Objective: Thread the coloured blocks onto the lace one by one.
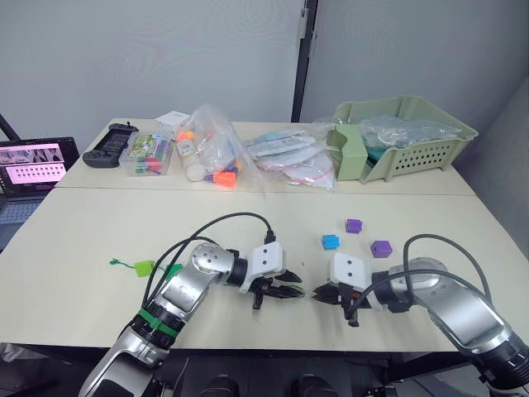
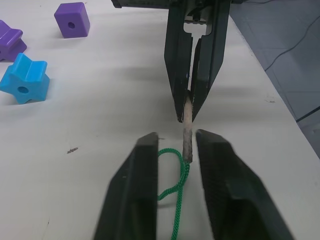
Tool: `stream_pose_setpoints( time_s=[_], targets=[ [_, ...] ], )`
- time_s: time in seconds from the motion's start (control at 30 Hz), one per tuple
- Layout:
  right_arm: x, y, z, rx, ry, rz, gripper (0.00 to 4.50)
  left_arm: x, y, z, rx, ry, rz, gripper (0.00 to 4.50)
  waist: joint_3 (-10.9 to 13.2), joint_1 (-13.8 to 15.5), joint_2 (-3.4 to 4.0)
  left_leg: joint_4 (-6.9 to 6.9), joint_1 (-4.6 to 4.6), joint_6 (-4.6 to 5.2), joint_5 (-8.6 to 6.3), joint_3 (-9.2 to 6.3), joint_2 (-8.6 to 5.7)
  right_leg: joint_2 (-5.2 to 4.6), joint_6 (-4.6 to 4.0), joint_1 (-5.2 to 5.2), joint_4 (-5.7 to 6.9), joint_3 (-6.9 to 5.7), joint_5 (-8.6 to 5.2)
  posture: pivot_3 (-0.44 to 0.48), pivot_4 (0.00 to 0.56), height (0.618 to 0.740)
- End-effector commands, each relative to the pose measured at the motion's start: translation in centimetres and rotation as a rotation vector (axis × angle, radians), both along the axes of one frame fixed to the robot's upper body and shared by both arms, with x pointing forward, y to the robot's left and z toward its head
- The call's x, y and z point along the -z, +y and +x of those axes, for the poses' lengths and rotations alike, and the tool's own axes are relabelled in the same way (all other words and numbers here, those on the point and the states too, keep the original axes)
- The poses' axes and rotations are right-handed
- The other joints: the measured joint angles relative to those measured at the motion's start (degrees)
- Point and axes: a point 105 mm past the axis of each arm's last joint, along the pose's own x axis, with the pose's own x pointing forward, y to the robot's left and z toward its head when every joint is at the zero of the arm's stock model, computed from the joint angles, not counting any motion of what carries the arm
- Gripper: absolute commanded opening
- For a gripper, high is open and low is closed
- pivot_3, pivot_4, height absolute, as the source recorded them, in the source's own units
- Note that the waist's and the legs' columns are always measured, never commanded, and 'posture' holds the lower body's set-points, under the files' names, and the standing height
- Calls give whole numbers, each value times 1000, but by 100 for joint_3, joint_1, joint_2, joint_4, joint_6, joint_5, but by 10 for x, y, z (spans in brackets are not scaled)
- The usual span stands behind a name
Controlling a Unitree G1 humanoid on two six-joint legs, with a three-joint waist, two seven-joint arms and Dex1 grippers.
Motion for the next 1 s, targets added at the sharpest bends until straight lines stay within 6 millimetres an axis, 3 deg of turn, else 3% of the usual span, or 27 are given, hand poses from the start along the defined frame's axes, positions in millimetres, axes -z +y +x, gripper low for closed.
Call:
stream_pose_setpoints(
  time_s=[0.03, 0.4, 0.5, 0.73, 1.0],
  targets=[
    [-9, 3, 0, -12, -29, 17, 0, -7, -3, 1, 5, -28, -13, 31, 0, 1, 0, 0, 0, 0, 0, 0, 0, 0, 0, 0, 0, 0, 0, 0, 150, 740],
    [-9, 3, 1, -9, -26, 15, 0, -6, -3, 0, 11, -28, -9, 31, 0, 1, 0, 0, 0, 0, 0, 0, 0, 0, 0, 0, 0, 0, 0, 0, 150, 740],
    [-9, 2, 1, -8, -26, 12, 0, -16, 0, 4, 5, -40, -13, 31, 0, 1, 0, 0, 0, 0, 0, 0, 0, 0, 0, 0, 0, 0, 0, 0, 150, 740],
    [-9, 1, 1, -4, -26, 11, 0, -23, 0, -2, 57, -118, 95, 2116, 0, 1, 0, 0, -1, 0, 0, 0, -1, 0, 1, 1, -3, 0, 0, 0, 150, 740],
    [-9, 2, 0, -2, -25, 16, 0, -10, -4, -5, 66, -87, 101, 2116, 0, 2, 0, 0, -1, 0, 0, 0, 0, 0, 1, 1, -3, -1, 0, 0, 150, 740]
  ],
)
